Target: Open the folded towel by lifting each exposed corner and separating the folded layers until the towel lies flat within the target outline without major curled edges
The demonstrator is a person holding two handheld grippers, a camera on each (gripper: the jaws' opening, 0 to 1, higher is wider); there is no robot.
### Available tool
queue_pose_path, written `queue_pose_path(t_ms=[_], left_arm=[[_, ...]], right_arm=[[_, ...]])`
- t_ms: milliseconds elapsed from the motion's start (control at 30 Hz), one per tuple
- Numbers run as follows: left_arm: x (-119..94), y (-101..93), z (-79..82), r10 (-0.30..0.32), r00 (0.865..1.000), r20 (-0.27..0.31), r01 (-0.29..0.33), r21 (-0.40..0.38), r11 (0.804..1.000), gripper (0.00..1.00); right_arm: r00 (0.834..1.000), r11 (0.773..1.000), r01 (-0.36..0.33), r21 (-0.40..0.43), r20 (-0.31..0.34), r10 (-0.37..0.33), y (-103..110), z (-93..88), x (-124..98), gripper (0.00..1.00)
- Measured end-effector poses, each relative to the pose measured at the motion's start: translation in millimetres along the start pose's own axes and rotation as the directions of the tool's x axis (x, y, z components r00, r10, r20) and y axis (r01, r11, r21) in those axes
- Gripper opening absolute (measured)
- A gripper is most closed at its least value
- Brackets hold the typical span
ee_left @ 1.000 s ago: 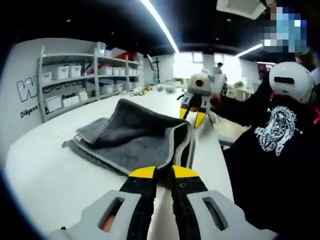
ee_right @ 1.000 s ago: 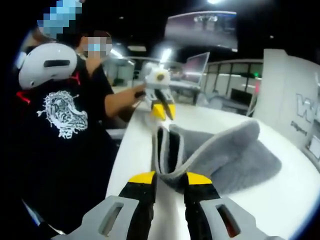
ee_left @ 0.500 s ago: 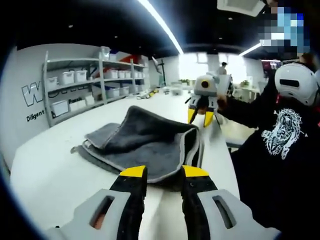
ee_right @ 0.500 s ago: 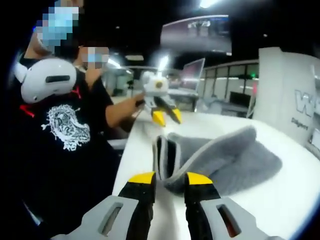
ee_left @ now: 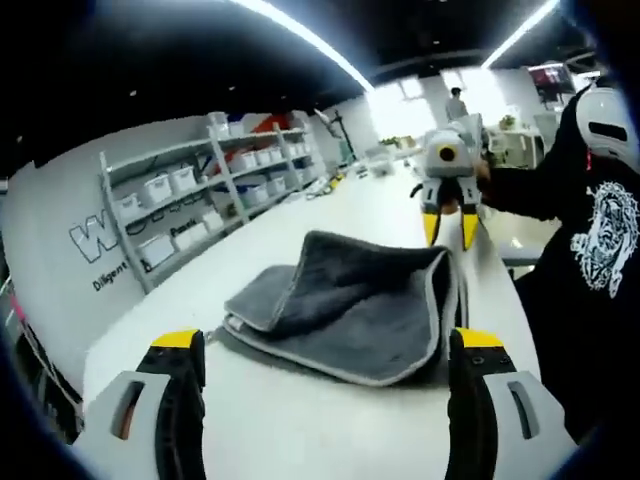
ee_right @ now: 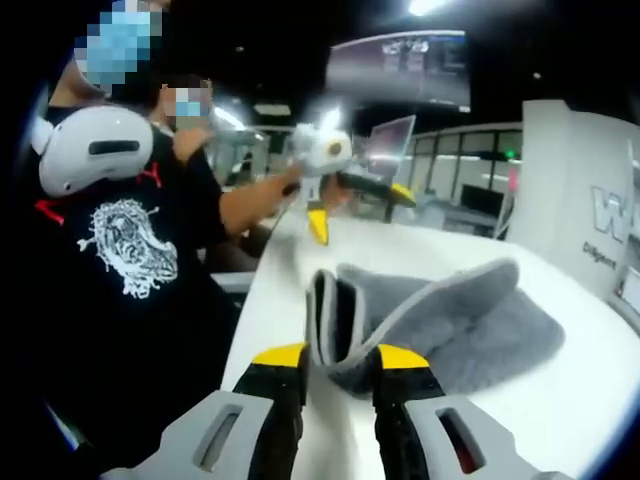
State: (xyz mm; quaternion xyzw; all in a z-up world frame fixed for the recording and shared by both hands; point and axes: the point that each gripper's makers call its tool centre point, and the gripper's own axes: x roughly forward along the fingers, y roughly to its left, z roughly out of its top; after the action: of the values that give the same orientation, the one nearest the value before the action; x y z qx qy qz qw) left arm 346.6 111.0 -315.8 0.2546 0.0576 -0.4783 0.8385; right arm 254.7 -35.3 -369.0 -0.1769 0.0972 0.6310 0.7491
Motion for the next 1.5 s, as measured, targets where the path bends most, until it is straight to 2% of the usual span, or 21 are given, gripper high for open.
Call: queue_pose_path(t_ms=[67, 167, 200, 267, 300, 400, 467, 533, 600, 667, 767, 867, 933, 1033, 1133, 1167, 1300, 1367, 1400, 1433, 1500], left_arm=[[1.8, 6.1, 13.0, -0.009, 1.0, 0.0, 0.009, 0.02, 1.0, 1.0], [10.1, 15.9, 28.6, -0.011, 1.0, -0.025, 0.014, 0.118, 0.993, 0.99], [14.7, 22.6, 31.6, 0.01, 0.998, -0.061, 0.0, 0.169, 0.986, 0.98], [21.6, 30.6, 38.4, 0.043, 0.995, -0.088, -0.02, 0.249, 0.968, 0.97], [26.4, 35.7, 43.5, 0.067, 0.992, -0.109, -0.031, 0.31, 0.95, 0.97], [35.5, 44.6, 54.8, 0.114, 0.984, -0.134, -0.051, 0.403, 0.914, 0.97], [41.3, 46.9, 62.1, 0.127, 0.98, -0.15, -0.043, 0.467, 0.883, 0.97], [45.6, 44.6, 68.6, 0.112, 0.98, -0.162, -0.014, 0.51, 0.86, 0.99], [47.4, 37.2, 79.4, 0.06, 0.986, -0.153, 0.029, 0.52, 0.853, 0.99], [46.8, 37.0, 85.8, 0.044, 0.984, -0.172, 0.057, 0.54, 0.84, 0.99], [48.5, 37.9, 98.7, 0.027, 0.981, -0.194, 0.1, 0.613, 0.784, 0.97], [55.7, 35.2, 109.4, 0.002, 0.98, -0.198, 0.131, 0.653, 0.746, 0.96], [64.6, 34.4, 110.3, 0.001, 0.976, -0.218, 0.151, 0.679, 0.719, 0.96], [81.3, 33.5, 104.5, 0.009, 0.967, -0.256, 0.18, 0.706, 0.684, 0.96], [93.8, 35.1, 100.1, 0.027, 0.96, -0.278, 0.189, 0.718, 0.67, 1.0], [97.3, 35.8, 99.6, 0.034, 0.959, -0.281, 0.188, 0.723, 0.665, 1.0], [106.0, 32.4, 98.6, 0.027, 0.955, -0.295, 0.211, 0.744, 0.634, 1.0], [111.5, 29.2, 99.0, 0.01, 0.954, -0.3, 0.227, 0.743, 0.63, 1.0], [115.8, 27.0, 101.0, 0.002, 0.957, -0.291, 0.228, 0.752, 0.619, 0.99], [119.0, 25.5, 103.4, -0.003, 0.959, -0.284, 0.229, 0.77, 0.596, 0.97], [124.1, 22.4, 102.0, -0.02, 0.953, -0.302, 0.257, 0.772, 0.581, 0.89]], right_arm=[[1.0, 1.0, 0.006, 0.005, 0.007, -0.006, -2.2, 2.9, -1.2, 0.22], [1.0, 1.0, -0.005, 0.015, 0.017, 0.004, -0.1, 2.8, -1.0, 0.22], [1.0, 1.0, 0.0, 0.01, 0.006, 0.0, -0.8, 0.1, -0.6, 0.22], [1.0, 1.0, 0.009, 0.009, 0.0, -0.009, -2.4, -0.6, -0.5, 0.22], [1.0, 1.0, 0.016, 0.01, 0.012, -0.016, -3.8, 2.8, -0.9, 0.22], [1.0, 1.0, 0.019, 0.007, 0.021, -0.019, -4.3, 7.6, -1.4, 0.22], [1.0, 1.0, 0.027, 0.003, 0.016, -0.027, -4.8, 8.9, -1.2, 0.22], [1.0, 1.0, 0.024, -0.003, 0.012, -0.024, -2.8, 9.1, -1.3, 0.22], [1.0, 1.0, 0.024, -0.008, 0.007, -0.024, -2.2, 8.7, -1.0, 0.22], [1.0, 1.0, 0.026, -0.011, 0.002, -0.026, -2.4, 7.7, -1.0, 0.22], [1.0, 1.0, 0.029, -0.01, -0.002, -0.029, -3.2, 6.6, -1.2, 0.23], [0.999, 0.999, 0.034, -0.007, 0.002, -0.034, -4.7, 6.4, -3.1, 0.25], [0.998, 0.998, 0.06, 0.011, 0.012, -0.06, -9.7, 5.9, -4.3, 0.38], [0.995, 0.995, 0.088, 0.052, 0.029, -0.09, -16.8, 4.7, -6.1, 0.66], [0.988, 0.985, 0.134, 0.107, 0.059, -0.141, -25.9, 6.2, -9.7, 0.94], [0.986, 0.982, 0.149, 0.116, 0.064, -0.157, -28.6, 6.3, -11.2, 1.0], [0.978, 0.971, 0.192, 0.143, 0.06, -0.202, -37.8, 3.6, -17.6, 1.0], [0.976, 0.969, 0.197, 0.148, 0.061, -0.208, -37.6, 0.8, -19.0, 1.0], [0.976, 0.969, 0.199, 0.149, 0.061, -0.21, -37.0, -0.4, -19.2, 1.0], [0.976, 0.969, 0.199, 0.148, 0.06, -0.21, -35.9, -1.8, -19.0, 1.0], [0.976, 0.969, 0.201, 0.143, 0.053, -0.21, -34.2, -4.9, -19.0, 1.0]])
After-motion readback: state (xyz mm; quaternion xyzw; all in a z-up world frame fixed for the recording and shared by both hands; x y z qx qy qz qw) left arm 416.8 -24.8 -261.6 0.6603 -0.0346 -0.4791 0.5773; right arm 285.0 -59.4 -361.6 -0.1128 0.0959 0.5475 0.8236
